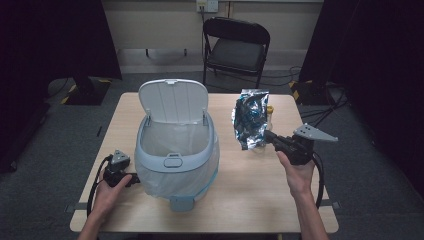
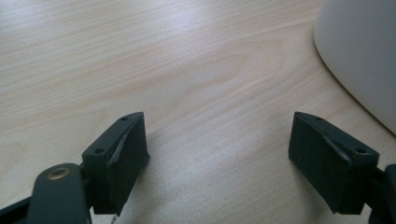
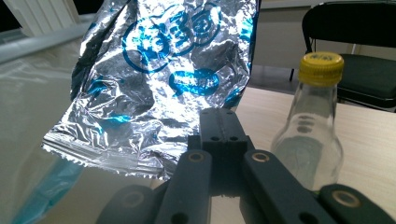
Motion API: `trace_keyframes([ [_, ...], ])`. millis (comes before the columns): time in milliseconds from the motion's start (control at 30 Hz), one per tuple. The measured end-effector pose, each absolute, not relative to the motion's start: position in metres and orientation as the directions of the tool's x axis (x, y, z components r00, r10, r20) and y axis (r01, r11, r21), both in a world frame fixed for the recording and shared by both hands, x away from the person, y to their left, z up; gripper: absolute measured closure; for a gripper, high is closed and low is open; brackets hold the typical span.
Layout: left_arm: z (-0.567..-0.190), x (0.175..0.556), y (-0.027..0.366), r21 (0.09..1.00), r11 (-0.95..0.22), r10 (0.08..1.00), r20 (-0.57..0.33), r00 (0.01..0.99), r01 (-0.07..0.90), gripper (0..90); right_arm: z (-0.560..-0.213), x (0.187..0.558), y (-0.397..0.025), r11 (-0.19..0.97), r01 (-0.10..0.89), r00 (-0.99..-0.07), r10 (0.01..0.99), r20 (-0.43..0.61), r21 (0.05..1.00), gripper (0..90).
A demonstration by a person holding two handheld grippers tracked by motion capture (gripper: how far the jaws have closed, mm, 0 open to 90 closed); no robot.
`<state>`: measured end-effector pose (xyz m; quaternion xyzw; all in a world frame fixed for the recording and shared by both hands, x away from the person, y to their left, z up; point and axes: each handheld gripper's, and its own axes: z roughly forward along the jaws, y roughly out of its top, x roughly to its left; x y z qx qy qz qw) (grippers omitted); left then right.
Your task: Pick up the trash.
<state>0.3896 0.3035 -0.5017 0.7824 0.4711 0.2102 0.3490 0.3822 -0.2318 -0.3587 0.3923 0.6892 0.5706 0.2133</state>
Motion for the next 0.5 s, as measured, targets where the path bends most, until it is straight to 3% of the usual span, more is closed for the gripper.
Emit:
trace_keyframes([
  [500,-0.502,0.390,0.303,0.744,-0.312,0.885,0.003,0.465,0.590,19.1,-0.322,0.362,-0.229,-0.018,0.204,-0.664,0.732,0.152,0.979,90.0],
])
